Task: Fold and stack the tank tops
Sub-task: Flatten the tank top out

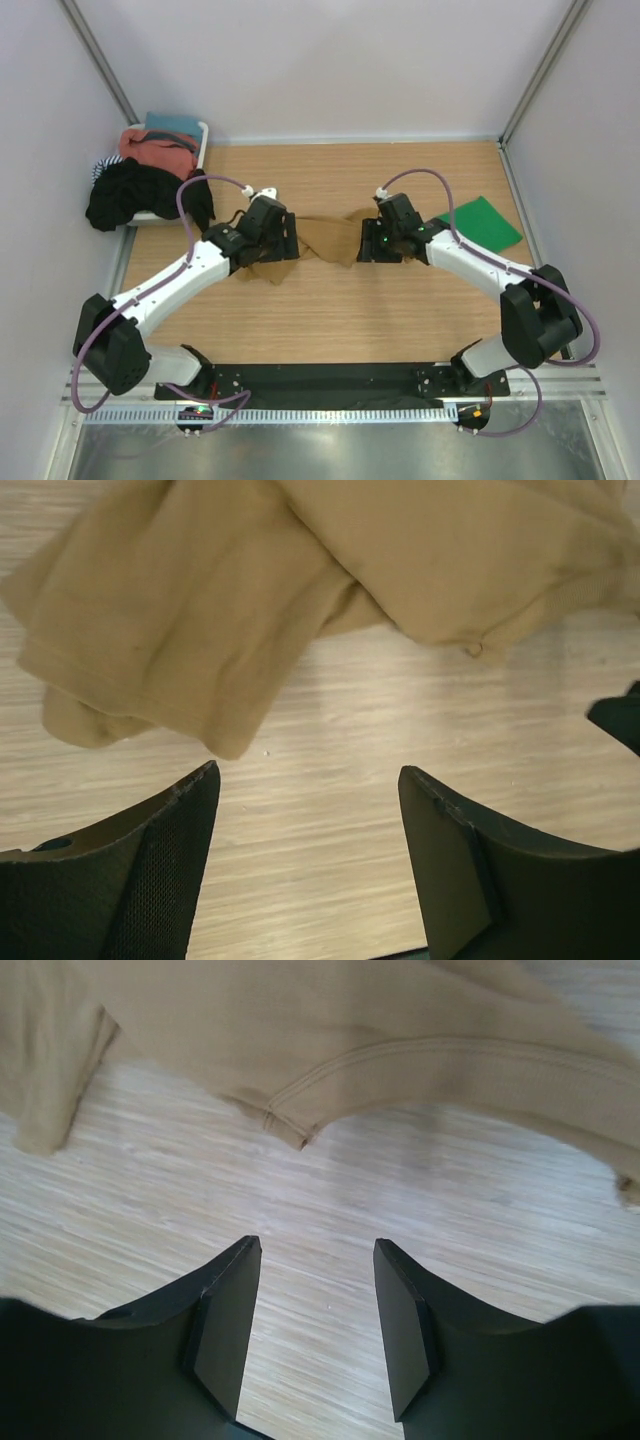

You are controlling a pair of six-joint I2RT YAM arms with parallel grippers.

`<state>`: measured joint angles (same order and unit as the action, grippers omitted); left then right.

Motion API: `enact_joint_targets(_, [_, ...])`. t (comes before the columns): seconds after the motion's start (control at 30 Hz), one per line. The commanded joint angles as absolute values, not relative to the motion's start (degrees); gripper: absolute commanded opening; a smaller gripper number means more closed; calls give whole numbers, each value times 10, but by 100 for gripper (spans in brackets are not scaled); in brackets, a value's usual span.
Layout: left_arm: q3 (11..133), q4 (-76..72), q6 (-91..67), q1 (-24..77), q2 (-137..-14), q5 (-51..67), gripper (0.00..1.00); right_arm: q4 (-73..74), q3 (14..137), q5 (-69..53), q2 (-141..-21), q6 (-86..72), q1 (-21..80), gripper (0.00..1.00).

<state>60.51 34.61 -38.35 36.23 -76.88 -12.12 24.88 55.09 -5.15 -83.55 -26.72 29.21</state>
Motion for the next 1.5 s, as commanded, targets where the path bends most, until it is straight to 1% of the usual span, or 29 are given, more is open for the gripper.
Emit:
enact_joint_targets(0.0, [595,346,-357,375,-764,-101,72,244,576,-3,-862,-255,323,55])
enact_joint_targets(0.17, [570,334,-358,375,-790,-105,68,230,598,-3,-910,-266,345,52])
enact_joint_targets(0.23, [562,325,-360,375,-798,-102,68,232,614,30,-935,-269,358,52])
enact_joint_targets(0.37, [545,302,-360,375,-814,-102,66,231,640,54,-983,-274,368,51])
enact_joint_targets(0.53, [531,274,-345,377,-837,-100,64,205,654,47,-1033,-284,375,49])
enact_joint_targets(0.6, [529,268,-338,380,-842,-105,64,203,660,44,-1048,-284,376,45])
enact_joint_targets(0.63, [528,266,-334,384,-847,-110,63,200,661,44,-1053,-287,376,39])
enact_joint_targets(0.7, [528,263,-328,388,-854,-119,62,193,657,48,-1063,-289,375,34])
enact_joint_targets(0.73, [528,263,-326,394,-861,-129,60,192,655,48,-1063,-289,376,26])
enact_joint_targets(0.77, [528,261,-323,396,-865,-134,59,190,652,48,-1058,-288,375,22])
enact_joint_targets(0.87, [531,258,-316,403,-886,-149,52,184,644,49,-1046,-287,375,2])
enact_joint_targets(0.97, [537,257,-308,410,-915,-162,43,187,641,54,-1036,-287,376,1])
enact_joint_targets(1.2, [562,282,-309,410,-980,-203,47,194,641,46,-1009,-287,375,1])
enact_joint_targets(1.3, [573,300,-315,410,-1006,-227,40,200,639,49,-1001,-287,374,1])
enact_joint_targets(1.33, [574,301,-316,410,-1012,-229,35,200,638,50,-996,-287,375,1])
enact_joint_targets(1.37, [577,305,-316,410,-1018,-232,29,201,638,52,-991,-287,375,1])
enact_joint_targets(1.4, [579,305,-316,410,-1022,-232,21,206,639,53,-989,-287,375,1])
enact_joint_targets(1.43, [581,308,-316,410,-1027,-229,1,208,639,54,-984,-287,374,1])
enact_joint_targets(1.47, [582,314,-317,410,-1027,-229,0,211,641,60,-977,-286,374,1])
